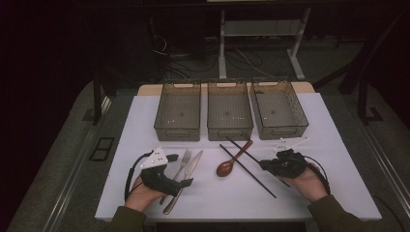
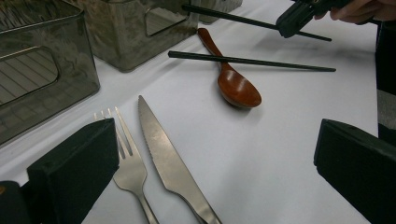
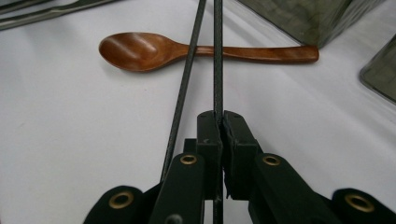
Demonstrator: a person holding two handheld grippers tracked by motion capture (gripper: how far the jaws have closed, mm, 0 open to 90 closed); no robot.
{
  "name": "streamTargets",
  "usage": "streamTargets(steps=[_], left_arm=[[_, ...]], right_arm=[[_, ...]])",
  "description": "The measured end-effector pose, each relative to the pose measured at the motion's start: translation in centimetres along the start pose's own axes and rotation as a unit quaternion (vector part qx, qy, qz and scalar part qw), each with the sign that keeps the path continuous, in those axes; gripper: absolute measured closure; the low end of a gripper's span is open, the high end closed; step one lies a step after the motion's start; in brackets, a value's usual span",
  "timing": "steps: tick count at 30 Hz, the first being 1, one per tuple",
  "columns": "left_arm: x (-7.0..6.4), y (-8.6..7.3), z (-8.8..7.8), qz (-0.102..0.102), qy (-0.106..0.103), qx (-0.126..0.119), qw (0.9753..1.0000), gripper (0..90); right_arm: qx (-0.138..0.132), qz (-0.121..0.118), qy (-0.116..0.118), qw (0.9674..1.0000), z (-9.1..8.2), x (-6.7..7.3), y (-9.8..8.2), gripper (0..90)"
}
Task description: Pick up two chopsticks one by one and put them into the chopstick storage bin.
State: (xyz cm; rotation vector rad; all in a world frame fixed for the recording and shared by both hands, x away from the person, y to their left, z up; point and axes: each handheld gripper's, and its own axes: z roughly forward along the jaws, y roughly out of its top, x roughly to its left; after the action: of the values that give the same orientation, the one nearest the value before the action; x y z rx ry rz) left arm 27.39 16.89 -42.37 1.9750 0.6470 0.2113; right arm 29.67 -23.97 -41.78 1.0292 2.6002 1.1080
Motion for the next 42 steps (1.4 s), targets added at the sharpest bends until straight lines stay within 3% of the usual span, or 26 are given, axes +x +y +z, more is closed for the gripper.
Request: streamTargets(steps=[16, 31, 42], left_arm=[[0.0, 0.0, 0.0, -0.001, -0.001, -0.002, 1.0, 0.0], [-0.1, 0.0, 0.1, 0.0, 0.001, -0.002, 1.0, 0.0], [-0.2, -0.1, 0.1, -0.001, 0.003, -0.001, 1.0, 0.0]], right_arm=[[-0.017, 0.002, 0.012, 0.9998, -0.7, 0.2, 0.8, 85.2], [-0.043, -0.005, 0.025, 0.9988, -0.4, 0.4, 3.6, 85.2], [-0.046, -0.007, 0.032, 0.9984, 0.1, 0.6, 5.4, 85.2]])
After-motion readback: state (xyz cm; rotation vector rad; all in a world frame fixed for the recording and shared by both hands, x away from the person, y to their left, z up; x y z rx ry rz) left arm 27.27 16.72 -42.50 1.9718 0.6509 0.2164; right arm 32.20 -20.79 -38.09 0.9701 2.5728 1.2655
